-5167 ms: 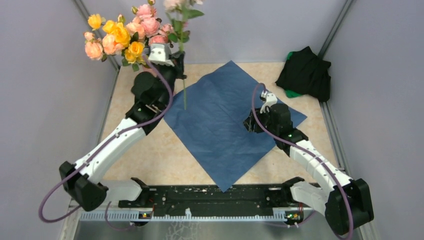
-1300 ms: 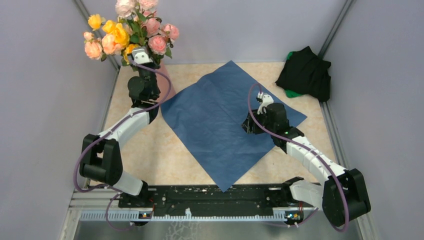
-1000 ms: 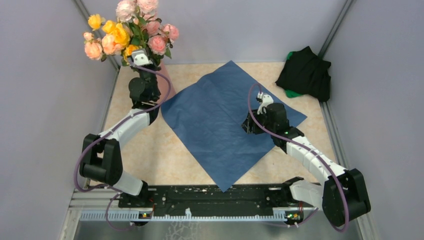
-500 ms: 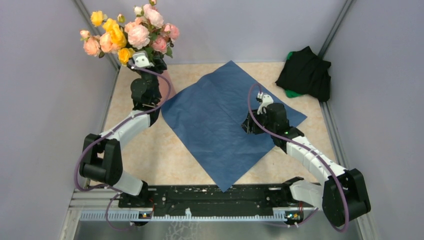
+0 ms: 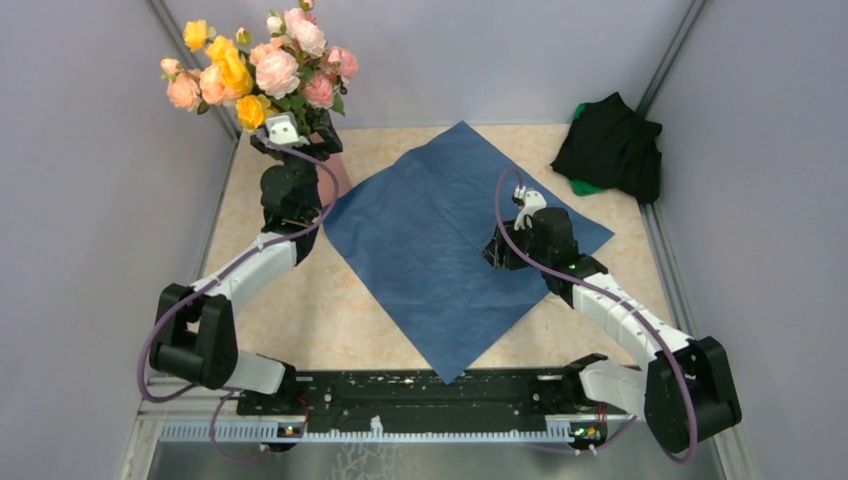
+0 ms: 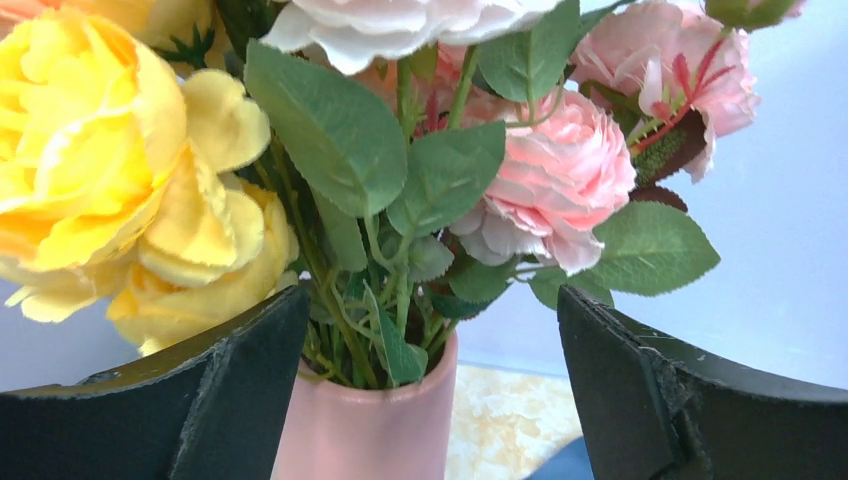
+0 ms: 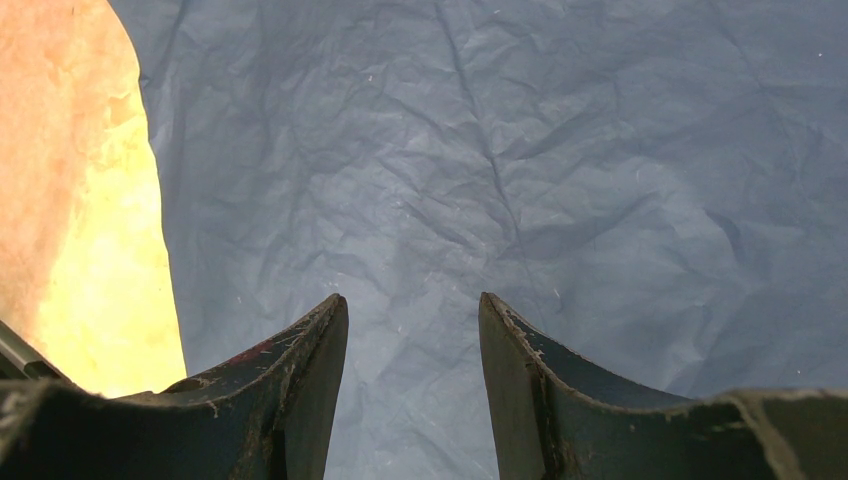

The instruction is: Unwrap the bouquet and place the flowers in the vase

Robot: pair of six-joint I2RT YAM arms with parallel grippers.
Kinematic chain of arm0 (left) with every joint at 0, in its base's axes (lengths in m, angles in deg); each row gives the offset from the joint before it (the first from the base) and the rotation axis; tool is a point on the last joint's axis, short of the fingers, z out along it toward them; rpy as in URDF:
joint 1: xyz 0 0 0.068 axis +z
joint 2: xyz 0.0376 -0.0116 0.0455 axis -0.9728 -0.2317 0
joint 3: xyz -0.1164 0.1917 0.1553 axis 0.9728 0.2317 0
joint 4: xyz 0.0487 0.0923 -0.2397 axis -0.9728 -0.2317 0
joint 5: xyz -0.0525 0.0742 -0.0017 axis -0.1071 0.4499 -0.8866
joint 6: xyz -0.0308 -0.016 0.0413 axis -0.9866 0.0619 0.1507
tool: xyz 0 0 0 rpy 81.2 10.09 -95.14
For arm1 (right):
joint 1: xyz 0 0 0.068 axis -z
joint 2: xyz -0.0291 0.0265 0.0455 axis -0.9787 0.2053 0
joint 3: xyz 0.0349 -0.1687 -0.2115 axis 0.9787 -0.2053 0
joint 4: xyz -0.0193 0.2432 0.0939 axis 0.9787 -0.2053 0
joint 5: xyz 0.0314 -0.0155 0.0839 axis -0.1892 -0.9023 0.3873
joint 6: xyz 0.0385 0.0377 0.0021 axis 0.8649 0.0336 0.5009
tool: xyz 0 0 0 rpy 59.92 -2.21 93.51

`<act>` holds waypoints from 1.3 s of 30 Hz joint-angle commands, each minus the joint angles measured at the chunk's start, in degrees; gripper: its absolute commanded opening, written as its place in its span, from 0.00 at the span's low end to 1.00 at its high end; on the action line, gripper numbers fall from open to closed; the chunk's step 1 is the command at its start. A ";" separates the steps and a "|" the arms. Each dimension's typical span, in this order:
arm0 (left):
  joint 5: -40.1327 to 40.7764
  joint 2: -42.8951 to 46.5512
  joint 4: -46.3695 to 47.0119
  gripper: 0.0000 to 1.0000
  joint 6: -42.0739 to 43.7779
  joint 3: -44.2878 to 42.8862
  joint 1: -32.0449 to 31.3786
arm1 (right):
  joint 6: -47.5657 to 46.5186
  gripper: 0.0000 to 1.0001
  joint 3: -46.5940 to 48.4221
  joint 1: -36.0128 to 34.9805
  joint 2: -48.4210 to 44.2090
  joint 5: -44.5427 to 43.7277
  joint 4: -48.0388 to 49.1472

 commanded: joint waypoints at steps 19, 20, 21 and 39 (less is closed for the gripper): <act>-32.70 7.31 -17.89 0.99 -16.61 2.20 -0.81 | 0.06 0.51 0.22 -0.24 0.31 1.55 3.57; -34.02 7.57 -17.81 0.99 -17.32 2.59 -0.81 | 0.08 0.51 0.22 -0.24 0.45 1.63 3.57; -34.99 7.64 -17.79 0.99 -18.19 3.03 -0.81 | 0.08 0.51 0.23 -0.24 0.46 1.72 3.65; -40.86 9.16 -18.00 0.99 -18.53 8.81 -1.88 | 0.47 0.51 -0.43 -0.24 1.07 2.04 4.01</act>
